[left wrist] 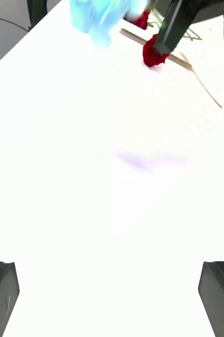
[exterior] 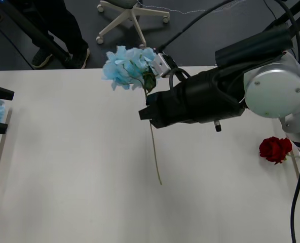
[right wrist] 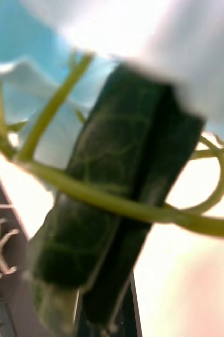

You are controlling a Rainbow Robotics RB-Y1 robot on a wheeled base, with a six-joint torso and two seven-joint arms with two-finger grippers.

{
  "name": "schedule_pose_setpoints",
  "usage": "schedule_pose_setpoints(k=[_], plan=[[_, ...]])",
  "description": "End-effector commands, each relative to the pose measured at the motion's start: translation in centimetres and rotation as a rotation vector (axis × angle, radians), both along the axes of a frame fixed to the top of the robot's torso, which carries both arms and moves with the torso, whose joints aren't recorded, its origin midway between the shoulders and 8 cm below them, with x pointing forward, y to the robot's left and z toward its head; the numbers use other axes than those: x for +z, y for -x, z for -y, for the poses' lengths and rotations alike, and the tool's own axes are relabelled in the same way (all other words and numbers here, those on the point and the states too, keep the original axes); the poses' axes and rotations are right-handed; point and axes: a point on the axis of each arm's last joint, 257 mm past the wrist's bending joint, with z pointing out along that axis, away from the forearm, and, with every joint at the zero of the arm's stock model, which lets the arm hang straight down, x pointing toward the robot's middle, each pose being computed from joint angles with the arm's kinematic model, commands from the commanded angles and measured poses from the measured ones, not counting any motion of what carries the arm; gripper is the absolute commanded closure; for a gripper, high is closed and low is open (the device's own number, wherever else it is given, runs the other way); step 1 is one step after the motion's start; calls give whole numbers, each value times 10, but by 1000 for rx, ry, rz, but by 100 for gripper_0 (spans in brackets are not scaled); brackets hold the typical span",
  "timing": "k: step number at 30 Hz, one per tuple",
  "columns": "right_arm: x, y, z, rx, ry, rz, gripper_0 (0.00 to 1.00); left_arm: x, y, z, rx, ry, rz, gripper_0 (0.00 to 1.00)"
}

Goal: Put the red flowers into the right box and the blue flowers into the left box

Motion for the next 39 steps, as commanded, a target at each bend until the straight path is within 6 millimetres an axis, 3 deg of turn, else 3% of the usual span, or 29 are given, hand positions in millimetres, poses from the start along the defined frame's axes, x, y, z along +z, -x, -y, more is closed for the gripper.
schedule_pose_setpoints(k=[1,5,10,19,29,39], plan=[[55,8,-18,92,-118,98,100,7,-3,0,-42,-63,57,0],[71,22,-24,163,-172,107,100,6,-9,7,28,-17,-21,0],[89,35,-30,234,-229,145,100,0,-16,25,170,126,-266,0],[101,41,-39,272,-270,186,100,1,-14,45,181,432,-551,0],[110,43,-47,288,-303,224,100,29,5,76,-23,714,-530,0],[109,45,-47,292,-305,220,100,30,22,117,-48,732,-404,0]])
